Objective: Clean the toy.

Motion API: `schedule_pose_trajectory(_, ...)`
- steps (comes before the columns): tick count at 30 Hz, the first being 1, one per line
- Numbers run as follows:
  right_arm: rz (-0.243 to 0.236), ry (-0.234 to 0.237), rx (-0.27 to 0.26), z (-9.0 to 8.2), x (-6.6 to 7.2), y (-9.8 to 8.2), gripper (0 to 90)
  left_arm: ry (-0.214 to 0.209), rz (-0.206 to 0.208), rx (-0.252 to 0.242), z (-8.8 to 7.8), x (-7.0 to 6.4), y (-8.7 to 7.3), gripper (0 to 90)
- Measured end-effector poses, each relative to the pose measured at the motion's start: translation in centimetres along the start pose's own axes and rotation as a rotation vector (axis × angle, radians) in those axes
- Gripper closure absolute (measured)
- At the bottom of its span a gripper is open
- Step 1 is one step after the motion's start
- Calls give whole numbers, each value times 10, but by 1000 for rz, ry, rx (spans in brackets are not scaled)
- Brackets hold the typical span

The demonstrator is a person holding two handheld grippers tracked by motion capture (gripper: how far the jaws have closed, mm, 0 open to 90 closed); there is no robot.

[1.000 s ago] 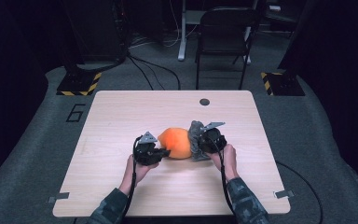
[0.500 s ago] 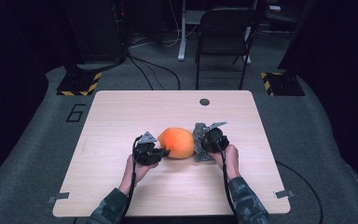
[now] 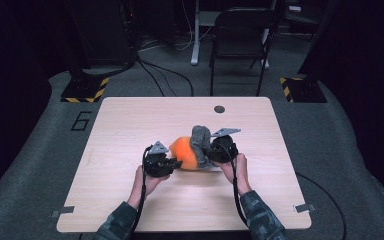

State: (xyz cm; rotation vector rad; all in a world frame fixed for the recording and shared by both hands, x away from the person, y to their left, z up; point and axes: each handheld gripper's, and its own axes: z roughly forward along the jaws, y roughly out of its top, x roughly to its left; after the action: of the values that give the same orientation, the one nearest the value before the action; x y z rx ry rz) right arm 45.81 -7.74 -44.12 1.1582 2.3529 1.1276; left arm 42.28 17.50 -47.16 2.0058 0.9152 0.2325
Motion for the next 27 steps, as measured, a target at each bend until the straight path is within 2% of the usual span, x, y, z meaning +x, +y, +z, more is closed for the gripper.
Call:
schedule_pose_trajectory(4,1,-17,-8,0,2,1,715,31,29,13,2,-3,1,630)
schedule_pose_trajectory(5,-3,-27,-10,2,4,2,715,60,50,18,3,-6,1,609)
schedule_pose_trajectory(6,-3,-27,-10,2,4,2,715,60,50,18,3,-6,1,591)
schedule_pose_trajectory(14,-17,-33,-16,4,5,5,715,135,76,54,1,-8,0,541)
schedule_pose_trajectory(18,-10,-33,-11,5,5,7,714,167,95,76,4,-9,-2,494)
schedule_pose_trajectory(19,-4,-38,-11,5,5,7,714,197,119,96,10,-11,-3,470)
schedule_pose_trajectory(20,-4,-38,-11,5,5,7,714,197,119,96,10,-11,-3,459)
schedule_pose_trajectory(22,-5,-36,-14,5,4,7,714,210,123,94,13,-14,-3,459)
schedule_pose_trajectory(24,-2,-41,-21,5,5,6,714,232,147,87,14,-17,-3,493)
schedule_pose_trajectory(26,-9,-40,-24,5,4,6,714,233,143,78,14,-16,-3,506)
schedule_pose_trajectory(27,-5,-40,-25,5,4,5,714,223,138,70,14,-16,-3,547)
